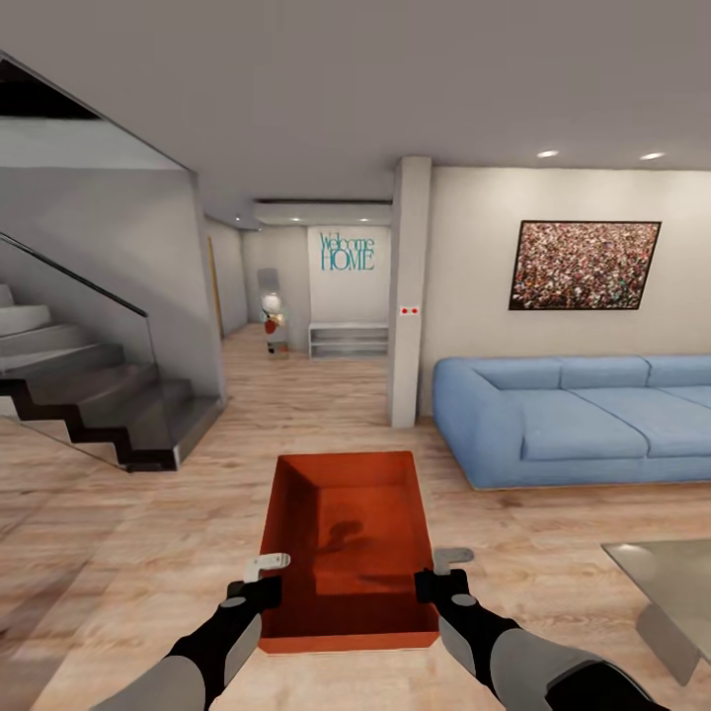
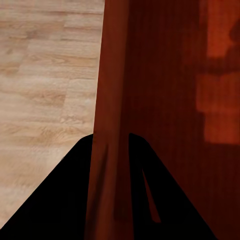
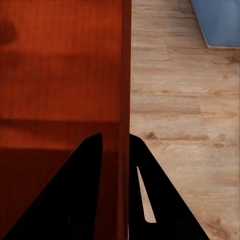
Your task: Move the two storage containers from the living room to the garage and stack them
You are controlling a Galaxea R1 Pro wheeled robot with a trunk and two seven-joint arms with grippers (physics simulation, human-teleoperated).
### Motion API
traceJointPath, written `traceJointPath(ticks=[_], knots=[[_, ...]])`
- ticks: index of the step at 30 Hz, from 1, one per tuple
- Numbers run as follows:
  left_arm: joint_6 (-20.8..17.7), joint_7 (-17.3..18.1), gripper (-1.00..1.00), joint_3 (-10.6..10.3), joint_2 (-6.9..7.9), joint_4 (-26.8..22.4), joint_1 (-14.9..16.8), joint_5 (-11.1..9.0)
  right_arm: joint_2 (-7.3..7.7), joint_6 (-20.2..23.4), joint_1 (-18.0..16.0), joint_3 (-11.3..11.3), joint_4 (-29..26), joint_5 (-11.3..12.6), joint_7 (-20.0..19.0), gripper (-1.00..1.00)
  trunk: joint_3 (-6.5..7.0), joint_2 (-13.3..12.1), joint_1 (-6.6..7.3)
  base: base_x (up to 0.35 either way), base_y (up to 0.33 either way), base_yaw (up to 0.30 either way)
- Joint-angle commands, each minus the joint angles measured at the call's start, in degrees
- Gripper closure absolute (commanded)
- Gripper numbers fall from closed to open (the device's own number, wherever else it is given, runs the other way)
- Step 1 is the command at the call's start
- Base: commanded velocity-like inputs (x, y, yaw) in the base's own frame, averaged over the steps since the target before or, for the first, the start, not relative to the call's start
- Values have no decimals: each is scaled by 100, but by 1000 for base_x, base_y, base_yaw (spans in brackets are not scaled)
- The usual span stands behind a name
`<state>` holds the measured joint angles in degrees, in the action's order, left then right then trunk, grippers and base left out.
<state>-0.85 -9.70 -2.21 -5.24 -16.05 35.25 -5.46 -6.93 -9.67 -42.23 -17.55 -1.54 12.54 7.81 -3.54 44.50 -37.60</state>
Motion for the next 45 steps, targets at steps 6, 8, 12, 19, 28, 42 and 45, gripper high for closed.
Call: traceJointPath(ticks=[6, 8, 12, 19, 28, 42, 45], knots=[[-11, -58, 100, 10, 162, 296, -1, -52, 44, -391, -13, 366, -5, 56, 54, 100, -9, 8, -5, 322, 0, 0], [-11, -58, 100, 10, 161, 296, -1, -52, 44, -393, -13, 366, -5, 56, 54, 100, -9, 8, -5, 322, 0, 0], [-11, -58, 100, 10, 164, 296, -1, -52, 43, -395, -14, 366, -5, 56, 54, 100, -9, 8, -5, 322, 0, 0], [-11, -58, 100, 10, 164, 296, -1, -52, 43, -410, -14, 366, -7, 64, 54, 100, -9, 8, -5, 322, 0, 0], [-11, -58, 100, 10, 164, 294, -1, -52, 43, -421, -14, 366, -5, 70, 54, 100, -9, 8, -5, 322, 0, 0], [-11, -58, 100, 10, 164, 292, -1, -53, 43, -422, -14, 373, -5, 75, 33, 100, -9, 8, -5, 322, 0, 48], [-11, -58, 100, 10, 164, 295, -1, -52, 43, -422, -14, 373, -5, 74, 29, 100, -9, 8, -5, 322, 0, 279]])
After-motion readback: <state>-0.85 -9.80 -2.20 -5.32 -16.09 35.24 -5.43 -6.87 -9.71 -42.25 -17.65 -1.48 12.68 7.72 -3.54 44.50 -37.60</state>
